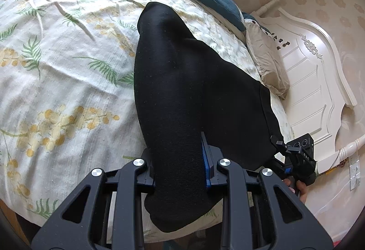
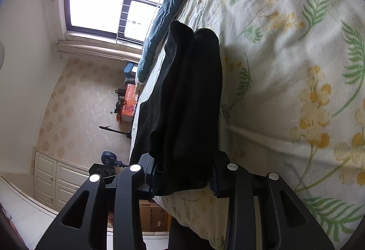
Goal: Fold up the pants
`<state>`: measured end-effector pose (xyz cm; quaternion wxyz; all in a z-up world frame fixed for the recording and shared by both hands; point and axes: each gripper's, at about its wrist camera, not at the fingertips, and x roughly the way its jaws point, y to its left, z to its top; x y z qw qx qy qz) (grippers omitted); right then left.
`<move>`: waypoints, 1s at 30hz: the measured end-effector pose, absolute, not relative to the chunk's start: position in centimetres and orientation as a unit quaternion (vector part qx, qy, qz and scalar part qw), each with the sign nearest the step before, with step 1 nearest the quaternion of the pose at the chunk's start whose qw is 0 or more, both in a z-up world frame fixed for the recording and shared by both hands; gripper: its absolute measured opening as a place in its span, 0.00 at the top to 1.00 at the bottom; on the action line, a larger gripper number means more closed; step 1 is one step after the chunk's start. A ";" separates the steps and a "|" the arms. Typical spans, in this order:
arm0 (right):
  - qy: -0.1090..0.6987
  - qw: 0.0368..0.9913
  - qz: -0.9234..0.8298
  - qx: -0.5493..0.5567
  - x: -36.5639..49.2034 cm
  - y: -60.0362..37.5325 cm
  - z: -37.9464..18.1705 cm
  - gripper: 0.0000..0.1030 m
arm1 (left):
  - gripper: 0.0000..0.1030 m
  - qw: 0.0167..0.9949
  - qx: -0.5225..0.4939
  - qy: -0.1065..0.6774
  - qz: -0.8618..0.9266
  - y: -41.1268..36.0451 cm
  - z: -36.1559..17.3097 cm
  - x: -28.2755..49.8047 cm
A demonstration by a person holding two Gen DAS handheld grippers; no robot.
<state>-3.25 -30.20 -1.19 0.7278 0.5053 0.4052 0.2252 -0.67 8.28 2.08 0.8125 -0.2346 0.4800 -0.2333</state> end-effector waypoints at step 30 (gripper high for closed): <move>0.403 0.720 0.230 0.516 -3.6 -30.9 -2.9 0.66 | 0.73 0.810 -0.243 0.477 -0.237 8.6 1.3 -1.0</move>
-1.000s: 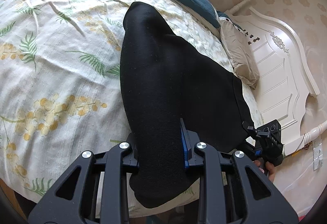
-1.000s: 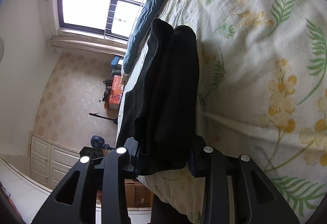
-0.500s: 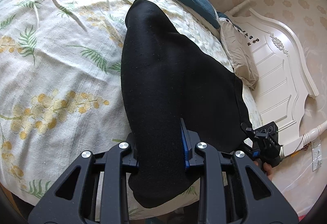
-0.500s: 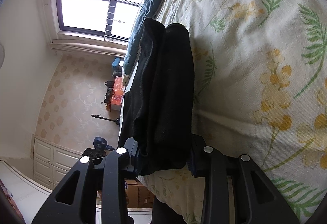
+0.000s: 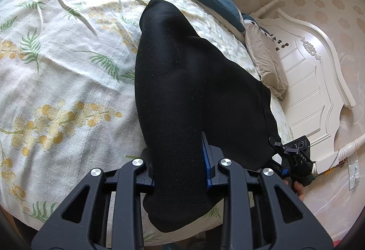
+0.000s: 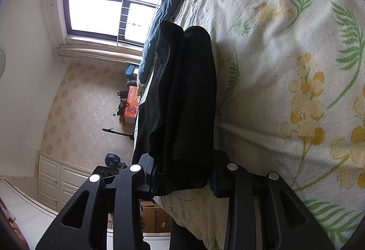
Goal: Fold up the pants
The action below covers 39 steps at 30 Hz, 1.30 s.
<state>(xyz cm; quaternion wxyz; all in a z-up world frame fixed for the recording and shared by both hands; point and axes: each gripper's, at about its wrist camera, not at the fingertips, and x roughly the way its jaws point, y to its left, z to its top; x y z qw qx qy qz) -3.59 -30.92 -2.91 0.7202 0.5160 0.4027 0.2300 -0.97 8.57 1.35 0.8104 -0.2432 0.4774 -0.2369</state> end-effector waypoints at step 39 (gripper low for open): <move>0.425 0.871 0.061 0.236 -10.9 -26.9 3.2 0.33 | 0.08 0.900 -0.065 0.429 -0.042 4.4 5.5 -10.2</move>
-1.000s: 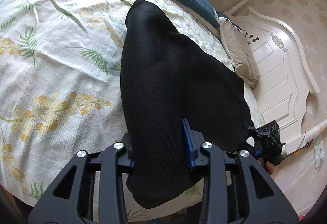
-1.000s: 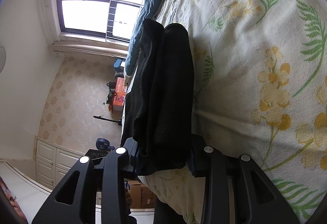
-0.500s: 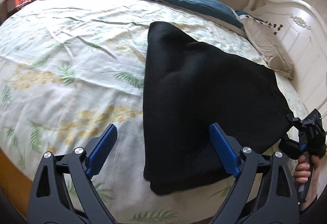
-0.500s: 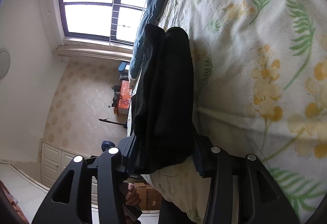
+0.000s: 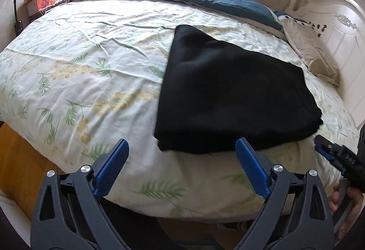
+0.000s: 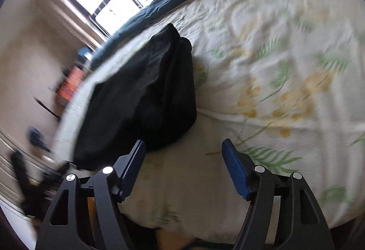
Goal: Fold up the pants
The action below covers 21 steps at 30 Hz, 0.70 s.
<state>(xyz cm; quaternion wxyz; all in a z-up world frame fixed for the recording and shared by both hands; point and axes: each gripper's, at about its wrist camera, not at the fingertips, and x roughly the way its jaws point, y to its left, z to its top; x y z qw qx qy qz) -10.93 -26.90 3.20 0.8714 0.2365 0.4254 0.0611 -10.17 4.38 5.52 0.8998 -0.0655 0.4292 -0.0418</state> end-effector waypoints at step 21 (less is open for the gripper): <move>0.429 0.885 0.052 0.173 -10.6 -23.0 3.5 0.29 | 0.08 0.907 -0.013 0.418 -0.053 -0.7 4.9 -9.3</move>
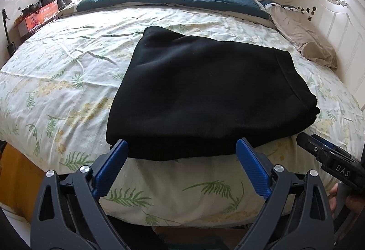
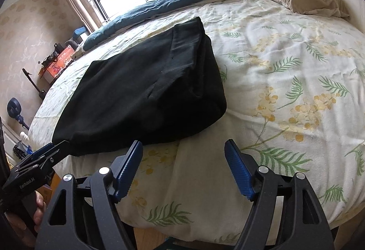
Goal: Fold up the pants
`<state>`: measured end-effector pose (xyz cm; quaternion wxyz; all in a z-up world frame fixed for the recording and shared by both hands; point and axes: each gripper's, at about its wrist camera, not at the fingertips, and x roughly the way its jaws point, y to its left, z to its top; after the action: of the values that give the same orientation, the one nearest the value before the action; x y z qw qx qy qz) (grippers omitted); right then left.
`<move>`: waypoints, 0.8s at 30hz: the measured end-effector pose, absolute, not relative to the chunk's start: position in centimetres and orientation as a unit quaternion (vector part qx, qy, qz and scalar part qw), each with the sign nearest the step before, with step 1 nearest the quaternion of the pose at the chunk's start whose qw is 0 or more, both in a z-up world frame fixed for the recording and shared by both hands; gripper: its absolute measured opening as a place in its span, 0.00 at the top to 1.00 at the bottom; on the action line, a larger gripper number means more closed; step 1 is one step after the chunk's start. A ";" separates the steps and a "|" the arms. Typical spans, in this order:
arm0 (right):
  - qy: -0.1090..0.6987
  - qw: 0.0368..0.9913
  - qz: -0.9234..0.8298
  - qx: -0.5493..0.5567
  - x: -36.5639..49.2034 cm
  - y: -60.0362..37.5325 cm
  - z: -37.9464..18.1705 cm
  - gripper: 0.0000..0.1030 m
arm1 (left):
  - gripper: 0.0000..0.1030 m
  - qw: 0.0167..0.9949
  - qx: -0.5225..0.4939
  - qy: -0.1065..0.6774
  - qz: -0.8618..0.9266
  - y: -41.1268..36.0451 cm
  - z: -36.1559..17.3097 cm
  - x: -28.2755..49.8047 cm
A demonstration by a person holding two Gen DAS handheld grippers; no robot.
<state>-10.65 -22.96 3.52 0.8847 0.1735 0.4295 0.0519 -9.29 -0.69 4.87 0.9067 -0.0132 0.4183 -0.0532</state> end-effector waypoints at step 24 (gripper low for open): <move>0.440 0.879 0.053 0.177 -10.8 -22.6 2.9 0.29 | 0.07 0.905 0.018 0.423 -0.038 -1.4 4.4 -8.9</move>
<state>-10.79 -22.59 2.94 0.8788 0.1771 0.4398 0.0532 -8.92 -1.35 4.38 0.9054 0.0177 0.4226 -0.0379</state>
